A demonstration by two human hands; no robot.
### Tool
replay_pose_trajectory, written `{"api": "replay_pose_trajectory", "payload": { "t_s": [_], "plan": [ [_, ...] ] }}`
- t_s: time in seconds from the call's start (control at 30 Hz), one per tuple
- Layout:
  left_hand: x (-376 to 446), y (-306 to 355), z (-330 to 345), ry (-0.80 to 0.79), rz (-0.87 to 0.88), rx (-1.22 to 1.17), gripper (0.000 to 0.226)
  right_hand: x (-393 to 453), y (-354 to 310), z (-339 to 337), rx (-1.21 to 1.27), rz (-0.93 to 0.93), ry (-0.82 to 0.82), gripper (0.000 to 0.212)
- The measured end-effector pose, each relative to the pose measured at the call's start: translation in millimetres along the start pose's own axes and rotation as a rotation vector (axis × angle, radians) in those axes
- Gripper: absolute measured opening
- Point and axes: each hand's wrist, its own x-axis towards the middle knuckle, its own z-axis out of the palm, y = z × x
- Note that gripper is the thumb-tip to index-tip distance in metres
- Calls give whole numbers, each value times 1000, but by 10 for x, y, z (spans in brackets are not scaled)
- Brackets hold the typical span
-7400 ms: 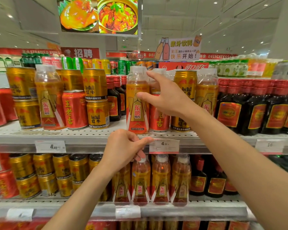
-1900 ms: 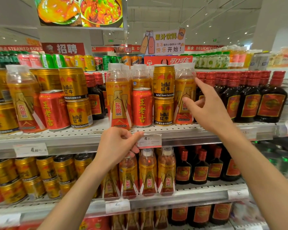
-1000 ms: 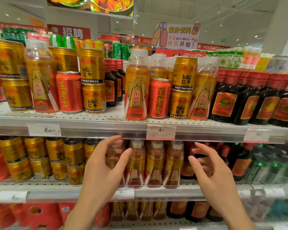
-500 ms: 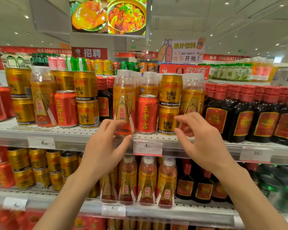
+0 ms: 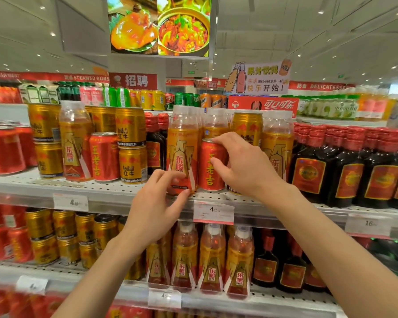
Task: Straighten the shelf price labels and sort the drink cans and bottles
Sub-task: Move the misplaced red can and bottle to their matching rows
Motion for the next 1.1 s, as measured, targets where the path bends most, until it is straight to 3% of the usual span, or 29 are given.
{"api": "replay_pose_trajectory", "payload": {
  "t_s": [0.2, 0.57, 0.93, 1.1],
  "plan": [
    [3, -24, 6, 1, -2, -25, 31, 14, -35, -60, 107, 32, 28, 29],
    [-3, -11, 28, 6, -18, -83, 34, -34, 2, -156, 345, 91, 42, 33],
    [8, 61, 61, -34, 13, -153, 73, -275, -95, -248, 743, 305, 150, 30],
    [17, 123, 38, -103, 48, -222, 76, -354, -210, -257, 857, 396, 163, 31]
  ]
}}
